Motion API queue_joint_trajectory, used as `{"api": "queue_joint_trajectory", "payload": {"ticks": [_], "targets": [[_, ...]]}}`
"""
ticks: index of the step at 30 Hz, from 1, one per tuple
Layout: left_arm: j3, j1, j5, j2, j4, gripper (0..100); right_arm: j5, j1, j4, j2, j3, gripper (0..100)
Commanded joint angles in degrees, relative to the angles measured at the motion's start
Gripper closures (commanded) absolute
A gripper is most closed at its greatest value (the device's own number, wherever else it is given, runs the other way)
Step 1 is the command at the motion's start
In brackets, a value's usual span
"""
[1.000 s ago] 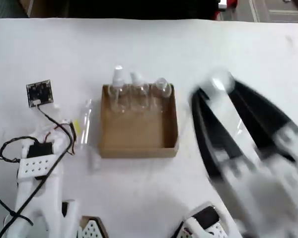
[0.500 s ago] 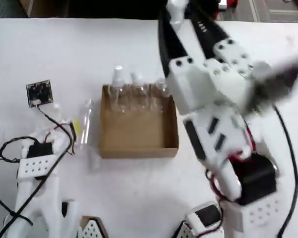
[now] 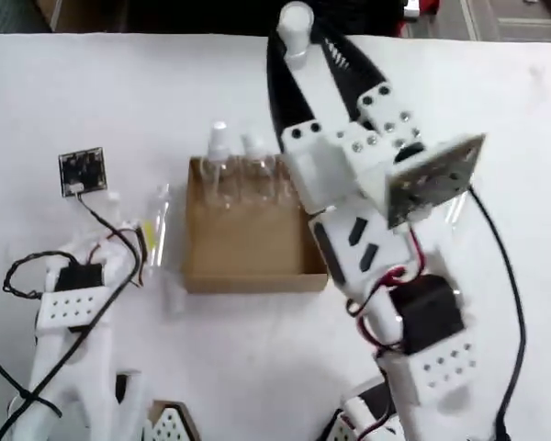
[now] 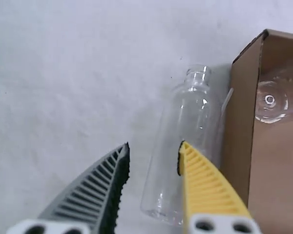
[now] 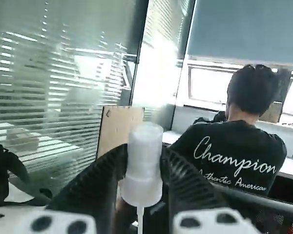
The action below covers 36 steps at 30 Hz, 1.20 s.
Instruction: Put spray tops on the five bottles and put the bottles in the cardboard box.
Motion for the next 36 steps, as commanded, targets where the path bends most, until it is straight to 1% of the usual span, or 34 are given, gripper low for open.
{"api": "queue_joint_trajectory", "payload": {"ticks": [1,3,5,7,12,14,20,28,36], "targets": [[-0.53,0.84,-0.53,-1.89,-0.09,84,1.14,-0.31,-19.03,-2.95,11.34,98.2],[-0.53,0.84,-0.53,-1.89,-0.09,84,2.90,-0.04,-23.78,-2.68,15.03,98.2],[-0.53,0.84,-0.53,-1.89,-0.09,84,6.77,0.57,-24.04,-2.07,17.85,98.2],[-0.44,0.84,-0.53,-1.89,-0.09,84,8.44,1.36,-24.75,-1.27,20.75,98.2],[-0.44,0.84,-0.53,-1.89,-0.09,84,8.35,5.14,-33.54,1.54,26.11,98.2],[-0.44,0.84,-0.53,-1.89,-0.09,84,8.35,5.41,-35.03,3.03,27.34,98.2],[-0.44,0.84,-0.53,-1.89,0.00,84,8.35,5.41,-35.30,7.96,28.04,98.2],[-0.44,0.84,-0.53,-1.89,0.00,84,8.35,6.46,-35.74,11.03,28.92,98.2],[-0.44,0.84,-0.53,-1.89,0.00,84,8.35,6.64,-47.25,11.38,37.01,98.2]]}}
